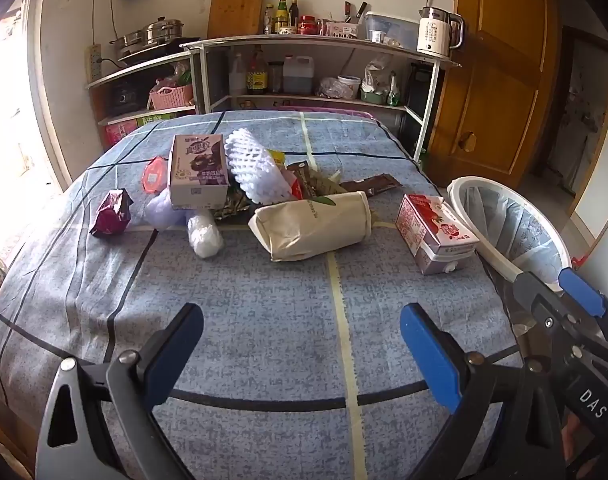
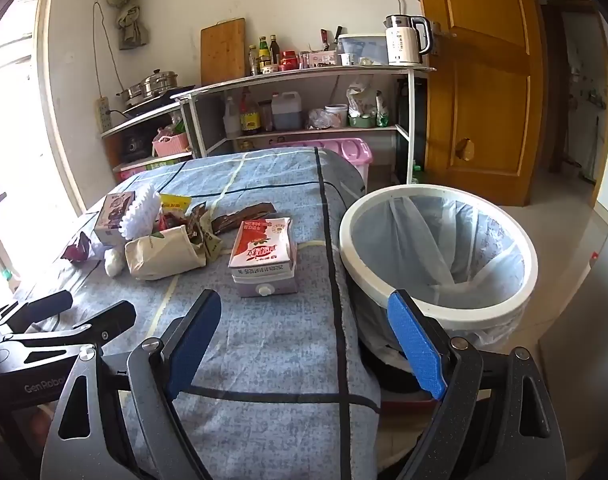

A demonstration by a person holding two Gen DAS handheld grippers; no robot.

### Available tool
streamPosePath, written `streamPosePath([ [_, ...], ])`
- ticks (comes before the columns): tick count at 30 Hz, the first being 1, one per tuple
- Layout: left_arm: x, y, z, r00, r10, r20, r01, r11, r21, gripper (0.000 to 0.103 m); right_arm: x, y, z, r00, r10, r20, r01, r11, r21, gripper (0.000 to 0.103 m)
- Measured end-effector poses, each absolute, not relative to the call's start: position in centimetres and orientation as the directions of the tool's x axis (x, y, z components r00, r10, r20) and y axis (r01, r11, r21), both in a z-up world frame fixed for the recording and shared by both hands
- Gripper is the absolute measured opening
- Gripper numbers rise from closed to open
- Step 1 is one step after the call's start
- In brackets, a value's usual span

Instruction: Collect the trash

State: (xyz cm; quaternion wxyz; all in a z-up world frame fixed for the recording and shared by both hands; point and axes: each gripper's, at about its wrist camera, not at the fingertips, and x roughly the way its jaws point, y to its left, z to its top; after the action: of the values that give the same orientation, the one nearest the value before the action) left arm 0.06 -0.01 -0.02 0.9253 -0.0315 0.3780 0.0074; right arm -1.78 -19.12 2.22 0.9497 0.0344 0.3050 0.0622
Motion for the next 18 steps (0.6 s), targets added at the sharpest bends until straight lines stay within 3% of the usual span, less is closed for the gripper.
streamPosePath([
  [18, -0.4, 0.5, 0.3, 0.719, 0.004, -0.695, -0.048, 0.998, -0.044, 0.100, -2.0, -19.3, 2.6, 0.807, 0.142, -0.573, -0.095, 0.989, 0.111, 0.086],
])
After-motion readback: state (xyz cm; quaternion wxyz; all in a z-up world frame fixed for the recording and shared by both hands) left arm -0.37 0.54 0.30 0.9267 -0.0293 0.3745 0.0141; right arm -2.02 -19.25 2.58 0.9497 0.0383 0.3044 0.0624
